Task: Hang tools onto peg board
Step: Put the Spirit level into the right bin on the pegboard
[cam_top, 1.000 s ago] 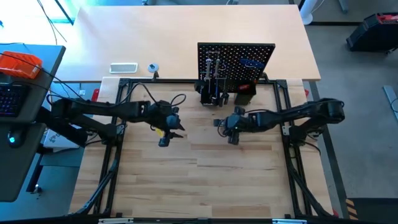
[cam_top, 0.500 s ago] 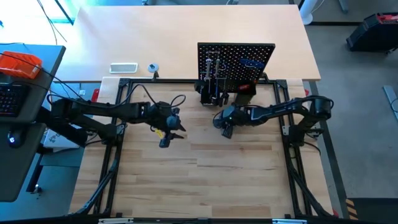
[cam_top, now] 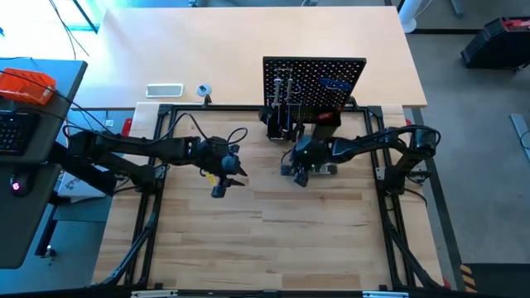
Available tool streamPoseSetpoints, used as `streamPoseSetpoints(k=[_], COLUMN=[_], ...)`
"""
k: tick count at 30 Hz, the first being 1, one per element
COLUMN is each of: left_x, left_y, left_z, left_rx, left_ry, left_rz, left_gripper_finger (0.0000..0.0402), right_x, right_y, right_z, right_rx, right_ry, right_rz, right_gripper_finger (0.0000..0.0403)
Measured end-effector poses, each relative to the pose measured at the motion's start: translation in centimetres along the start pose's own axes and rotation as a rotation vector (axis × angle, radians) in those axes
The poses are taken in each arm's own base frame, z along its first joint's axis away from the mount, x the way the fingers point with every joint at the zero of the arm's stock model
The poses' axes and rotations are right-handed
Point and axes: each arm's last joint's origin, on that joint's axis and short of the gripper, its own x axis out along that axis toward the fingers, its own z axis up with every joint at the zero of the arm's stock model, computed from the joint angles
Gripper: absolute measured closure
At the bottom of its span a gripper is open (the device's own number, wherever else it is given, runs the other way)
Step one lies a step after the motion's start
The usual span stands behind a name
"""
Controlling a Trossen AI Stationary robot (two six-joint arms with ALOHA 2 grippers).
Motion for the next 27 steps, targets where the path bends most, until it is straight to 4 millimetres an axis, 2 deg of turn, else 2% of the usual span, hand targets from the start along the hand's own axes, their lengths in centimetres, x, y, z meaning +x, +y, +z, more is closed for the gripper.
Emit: streamPoseSetpoints(k=[15,27], left_x=[0.1,0.1], left_y=[-0.3,-0.3], left_z=[0.0,0.0], left_rx=[0.004,-0.006], left_ry=[0.001,0.001], left_rz=[-0.009,-0.009], left_gripper_finger=[0.0248,0.0248], right_x=[0.1,0.1], right_y=[1.6,1.7], right_z=[-0.1,0.0], right_rx=[0.006,-0.016], right_ry=[0.007,-0.019], right_rz=[0.092,0.104], right_gripper_finger=[0.0190,0.0170])
